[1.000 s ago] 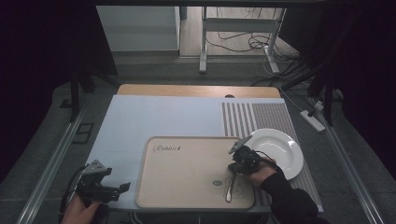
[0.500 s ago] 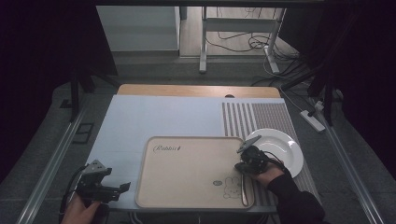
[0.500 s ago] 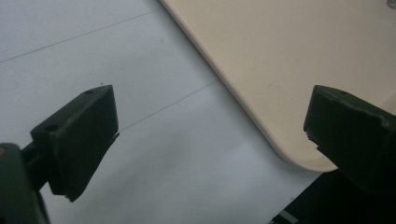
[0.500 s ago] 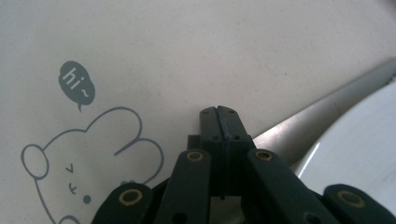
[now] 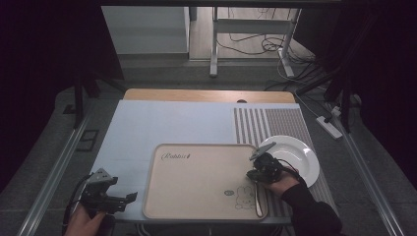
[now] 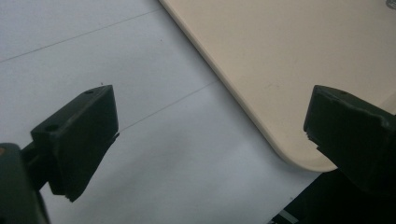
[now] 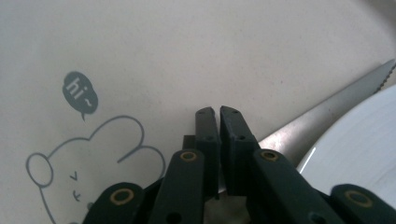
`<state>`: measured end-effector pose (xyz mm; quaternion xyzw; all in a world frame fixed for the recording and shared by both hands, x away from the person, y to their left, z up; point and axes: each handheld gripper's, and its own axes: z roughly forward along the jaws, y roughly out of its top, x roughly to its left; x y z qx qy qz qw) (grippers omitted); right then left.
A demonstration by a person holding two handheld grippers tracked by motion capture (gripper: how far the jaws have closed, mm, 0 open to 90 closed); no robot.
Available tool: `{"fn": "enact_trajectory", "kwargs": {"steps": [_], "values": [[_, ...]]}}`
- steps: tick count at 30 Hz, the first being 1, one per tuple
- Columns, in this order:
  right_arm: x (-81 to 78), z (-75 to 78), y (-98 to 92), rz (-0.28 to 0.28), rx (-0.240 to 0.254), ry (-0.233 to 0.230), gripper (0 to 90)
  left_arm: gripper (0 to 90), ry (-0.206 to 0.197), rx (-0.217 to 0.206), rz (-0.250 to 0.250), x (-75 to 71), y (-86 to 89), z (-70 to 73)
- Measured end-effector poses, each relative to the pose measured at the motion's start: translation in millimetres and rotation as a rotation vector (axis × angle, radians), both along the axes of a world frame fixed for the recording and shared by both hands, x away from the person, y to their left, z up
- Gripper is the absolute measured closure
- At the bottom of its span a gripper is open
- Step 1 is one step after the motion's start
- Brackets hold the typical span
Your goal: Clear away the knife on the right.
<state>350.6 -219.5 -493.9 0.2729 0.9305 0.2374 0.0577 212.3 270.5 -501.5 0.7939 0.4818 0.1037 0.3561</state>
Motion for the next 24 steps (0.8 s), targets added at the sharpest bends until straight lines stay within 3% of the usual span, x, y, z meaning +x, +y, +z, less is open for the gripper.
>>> {"fn": "enact_trajectory", "kwargs": {"steps": [7, 9, 17, 24], "values": [[-2.1, 5.4, 4.9, -0.007, 0.039, -0.018, 74.9, 3.9, -0.006, -0.019, 0.006, -1.2, 2.3, 0.7], [-2.6, 6.7, 5.1, -0.013, 0.047, -0.027, 70.6, 3.5, 0.023, -0.049, 0.000, -0.4, 3.6, 0.3], [-2.9, 13.2, 0.0, -0.051, 0.096, -0.073, 50.7, 3.0, 0.020, -0.044, -0.006, -0.7, 2.2, 0.4], [-5.7, 18.2, -1.5, -0.109, 0.125, -0.121, 25.9, 3.0, 0.015, -0.043, -0.014, -1.2, 1.7, 0.5]]}}
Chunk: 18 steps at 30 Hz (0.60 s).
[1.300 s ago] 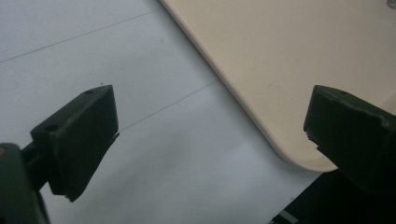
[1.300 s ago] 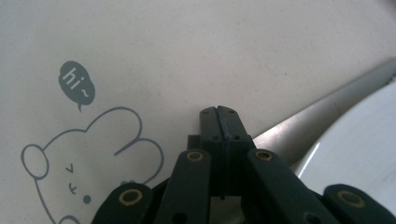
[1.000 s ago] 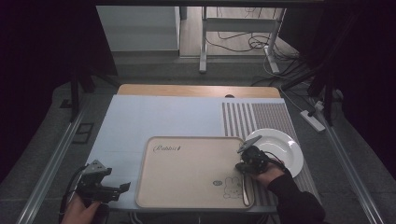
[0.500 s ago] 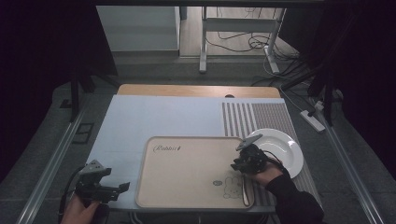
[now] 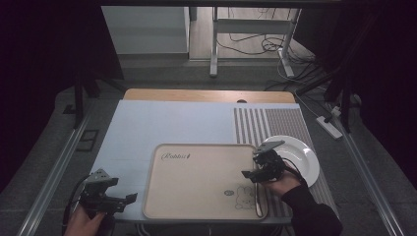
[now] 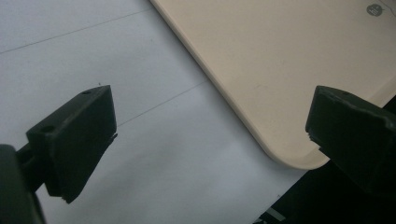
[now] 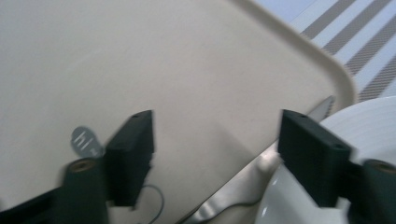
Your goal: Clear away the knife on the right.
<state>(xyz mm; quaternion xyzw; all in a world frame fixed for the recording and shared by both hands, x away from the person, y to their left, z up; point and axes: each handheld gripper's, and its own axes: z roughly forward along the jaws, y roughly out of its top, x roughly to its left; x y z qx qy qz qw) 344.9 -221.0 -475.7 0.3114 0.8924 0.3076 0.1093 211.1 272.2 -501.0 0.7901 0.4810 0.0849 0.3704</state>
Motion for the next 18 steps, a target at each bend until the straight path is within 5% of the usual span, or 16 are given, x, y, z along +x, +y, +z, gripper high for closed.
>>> {"fn": "enact_trajectory", "kwargs": {"steps": [7, 18], "values": [[-1.6, -0.5, -2.9, -0.030, 0.011, -0.040, 10.9, 1.0, -0.014, -0.013, 0.008, -1.4, 1.9, 0.9], [-2.2, -6.2, -14.3, -0.066, 0.015, -0.026, 2.0, 0.0, -0.045, 0.007, 0.013, -3.5, 1.6, 2.2]]}}
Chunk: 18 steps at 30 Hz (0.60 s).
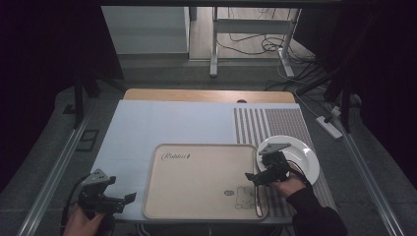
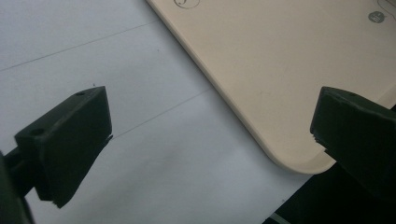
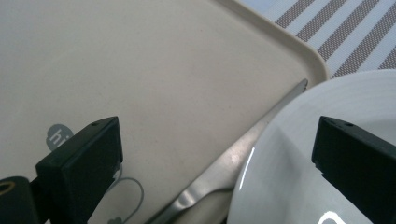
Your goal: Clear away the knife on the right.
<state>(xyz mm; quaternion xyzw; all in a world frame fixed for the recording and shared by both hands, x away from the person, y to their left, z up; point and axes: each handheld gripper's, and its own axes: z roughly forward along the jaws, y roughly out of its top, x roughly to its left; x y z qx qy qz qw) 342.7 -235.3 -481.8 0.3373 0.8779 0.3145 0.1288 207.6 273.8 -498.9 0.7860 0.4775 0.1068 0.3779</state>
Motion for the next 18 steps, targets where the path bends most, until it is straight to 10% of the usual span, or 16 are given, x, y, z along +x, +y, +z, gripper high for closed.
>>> {"fn": "enact_trajectory", "kwargs": {"steps": [18], "values": [[-20.3, 0.8, -34.2, -0.083, 0.044, -0.026, 0.0, 1.2, 0.022, 0.014, -0.008, 2.1, -1.6, -1.4]]}}
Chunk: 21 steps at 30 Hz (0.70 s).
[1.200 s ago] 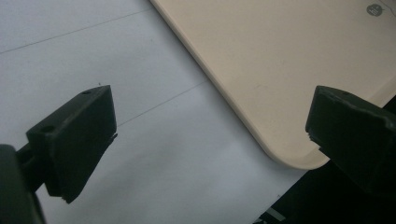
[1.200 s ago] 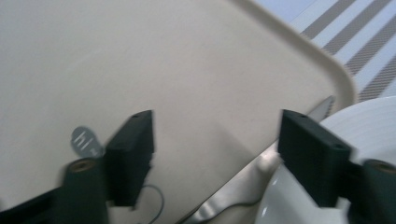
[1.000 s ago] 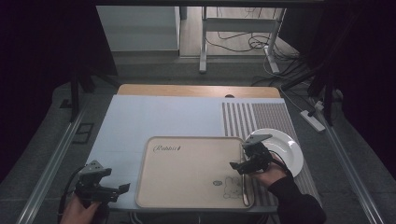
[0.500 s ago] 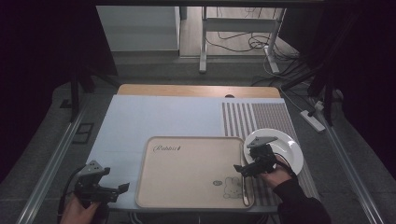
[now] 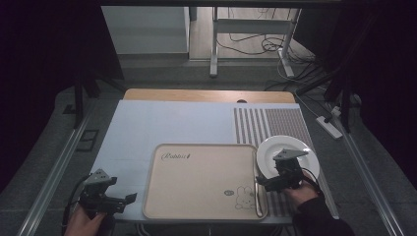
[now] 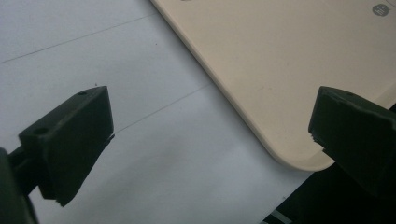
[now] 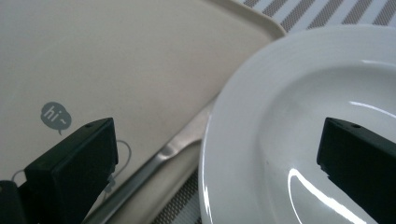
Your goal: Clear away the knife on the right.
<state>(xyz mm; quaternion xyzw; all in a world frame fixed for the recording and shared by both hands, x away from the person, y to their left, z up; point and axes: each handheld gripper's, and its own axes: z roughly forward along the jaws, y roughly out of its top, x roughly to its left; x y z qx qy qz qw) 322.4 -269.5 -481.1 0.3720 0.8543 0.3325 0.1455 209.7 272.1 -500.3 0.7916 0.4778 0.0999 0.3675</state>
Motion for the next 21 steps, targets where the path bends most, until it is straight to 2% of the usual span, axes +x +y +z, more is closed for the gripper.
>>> {"fn": "enact_trajectory", "kwargs": {"steps": [9, 21], "values": [[-9.7, -3.4, -19.7, -0.076, 0.020, -0.009, 0.0, 1.5, 0.000, -0.001, -0.003, 0.0, -0.1, -0.2], [-23.5, -4.3, -37.6, -0.129, 0.016, -0.035, 0.0, 1.6, 0.002, -0.003, -0.003, 0.0, 0.2, -0.2]]}}
